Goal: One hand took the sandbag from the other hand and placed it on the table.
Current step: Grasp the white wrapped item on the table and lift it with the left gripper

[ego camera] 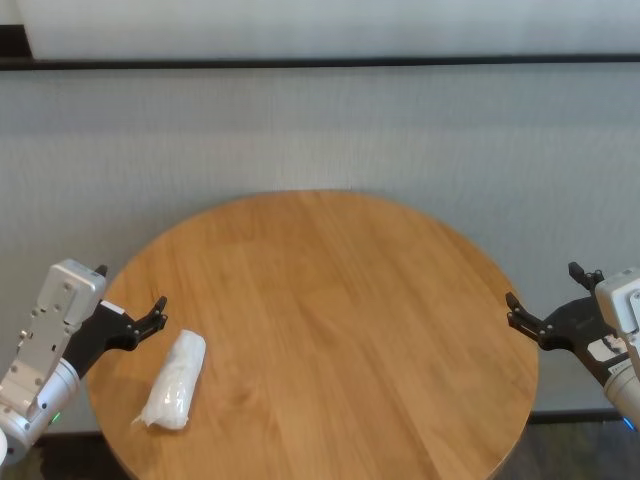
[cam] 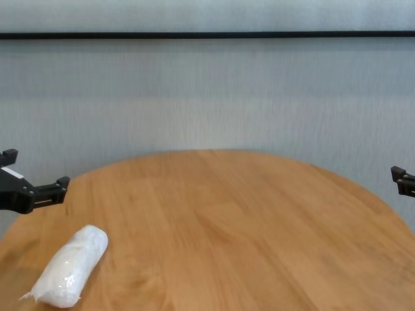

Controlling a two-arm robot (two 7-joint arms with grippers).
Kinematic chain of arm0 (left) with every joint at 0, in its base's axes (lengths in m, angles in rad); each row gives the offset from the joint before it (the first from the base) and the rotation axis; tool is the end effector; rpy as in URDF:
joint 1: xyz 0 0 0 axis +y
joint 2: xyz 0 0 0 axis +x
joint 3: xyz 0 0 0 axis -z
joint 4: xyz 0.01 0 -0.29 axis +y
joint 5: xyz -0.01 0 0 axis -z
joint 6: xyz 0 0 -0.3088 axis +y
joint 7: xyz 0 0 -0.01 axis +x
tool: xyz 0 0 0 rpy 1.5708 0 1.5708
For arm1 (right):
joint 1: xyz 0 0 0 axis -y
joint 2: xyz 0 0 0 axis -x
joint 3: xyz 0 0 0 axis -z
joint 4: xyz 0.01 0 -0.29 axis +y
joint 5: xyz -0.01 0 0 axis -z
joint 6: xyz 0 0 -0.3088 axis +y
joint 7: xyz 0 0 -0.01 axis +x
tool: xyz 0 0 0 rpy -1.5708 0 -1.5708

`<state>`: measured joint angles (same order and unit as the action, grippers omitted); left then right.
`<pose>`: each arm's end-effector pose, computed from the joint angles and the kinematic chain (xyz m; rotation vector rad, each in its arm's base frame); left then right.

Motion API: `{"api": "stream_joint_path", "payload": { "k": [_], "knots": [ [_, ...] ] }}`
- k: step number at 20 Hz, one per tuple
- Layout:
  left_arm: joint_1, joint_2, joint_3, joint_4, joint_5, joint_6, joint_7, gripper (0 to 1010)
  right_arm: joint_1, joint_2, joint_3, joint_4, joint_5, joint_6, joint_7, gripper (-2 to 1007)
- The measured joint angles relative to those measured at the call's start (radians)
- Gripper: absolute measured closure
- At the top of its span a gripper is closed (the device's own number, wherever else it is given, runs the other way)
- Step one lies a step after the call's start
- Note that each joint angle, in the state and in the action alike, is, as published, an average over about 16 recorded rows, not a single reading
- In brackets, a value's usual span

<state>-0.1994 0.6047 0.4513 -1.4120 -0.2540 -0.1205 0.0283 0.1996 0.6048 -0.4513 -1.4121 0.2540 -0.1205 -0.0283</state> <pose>0.3581 0.0827 -0.3023 0.3045 -0.2849 1.2481 0.3581 -0.0827 -0.3022 -0.3044 -0.2852 -1.2481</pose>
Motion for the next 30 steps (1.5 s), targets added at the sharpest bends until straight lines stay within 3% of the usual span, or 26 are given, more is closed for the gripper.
{"api": "stream_joint_path", "payload": {
  "k": [30],
  "knots": [
    [0.0, 0.0, 0.0, 0.0, 0.0, 0.0, 0.0, 10, 0.0, 0.0, 0.0, 0.0, 0.0, 0.0, 0.0, 5]
  ]
}}
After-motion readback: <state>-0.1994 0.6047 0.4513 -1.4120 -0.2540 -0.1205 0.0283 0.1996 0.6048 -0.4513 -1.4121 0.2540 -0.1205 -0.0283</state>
